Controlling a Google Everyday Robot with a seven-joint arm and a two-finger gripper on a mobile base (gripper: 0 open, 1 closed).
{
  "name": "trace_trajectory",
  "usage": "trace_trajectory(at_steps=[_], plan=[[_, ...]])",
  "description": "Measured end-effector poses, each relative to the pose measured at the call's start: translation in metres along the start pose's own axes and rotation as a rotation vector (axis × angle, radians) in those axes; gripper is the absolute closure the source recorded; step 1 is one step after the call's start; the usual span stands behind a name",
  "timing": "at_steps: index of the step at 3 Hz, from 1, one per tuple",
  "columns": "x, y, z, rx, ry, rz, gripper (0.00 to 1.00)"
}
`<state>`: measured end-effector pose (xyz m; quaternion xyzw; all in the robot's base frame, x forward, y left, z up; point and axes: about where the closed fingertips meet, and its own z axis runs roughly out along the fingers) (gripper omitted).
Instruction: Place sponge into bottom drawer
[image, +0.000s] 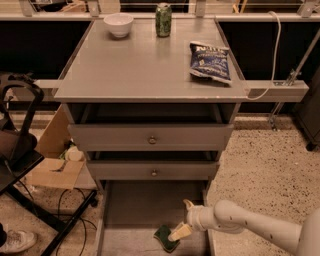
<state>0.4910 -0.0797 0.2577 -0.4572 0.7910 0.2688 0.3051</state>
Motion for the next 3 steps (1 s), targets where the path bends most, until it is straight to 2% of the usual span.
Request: trace_trajectory(at_steps=[1,2,3], plan=[[-0.024,0.019,-0.068,-0.089,0.148,-0.019,0.00],[-0.052,0.019,-0.131,-0.108,0.238,-0.050,0.00],[-0.081,0.030,-0.195,-0.080,0.307,-0.062,0.00]])
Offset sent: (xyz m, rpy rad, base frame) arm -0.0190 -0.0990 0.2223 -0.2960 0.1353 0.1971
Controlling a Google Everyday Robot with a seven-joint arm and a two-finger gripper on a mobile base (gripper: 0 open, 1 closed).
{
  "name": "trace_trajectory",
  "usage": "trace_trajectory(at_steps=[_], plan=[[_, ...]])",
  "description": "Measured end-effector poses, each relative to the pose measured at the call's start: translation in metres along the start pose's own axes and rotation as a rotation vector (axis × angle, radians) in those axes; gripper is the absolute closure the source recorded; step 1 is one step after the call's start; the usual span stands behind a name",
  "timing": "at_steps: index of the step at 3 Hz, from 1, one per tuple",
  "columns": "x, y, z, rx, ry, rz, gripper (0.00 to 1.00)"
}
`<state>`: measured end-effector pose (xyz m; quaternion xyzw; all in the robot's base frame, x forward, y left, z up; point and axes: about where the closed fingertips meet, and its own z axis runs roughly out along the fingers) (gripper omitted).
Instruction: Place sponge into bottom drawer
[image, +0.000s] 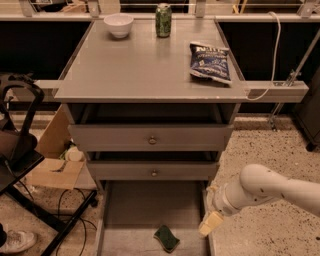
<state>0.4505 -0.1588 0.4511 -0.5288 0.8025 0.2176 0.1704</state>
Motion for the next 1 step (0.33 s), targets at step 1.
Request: trace_trajectory(at_steps=[1], plan=[[-0.0104,0.0279,-0.0553,0.029,0.013,-0.040,0.00]])
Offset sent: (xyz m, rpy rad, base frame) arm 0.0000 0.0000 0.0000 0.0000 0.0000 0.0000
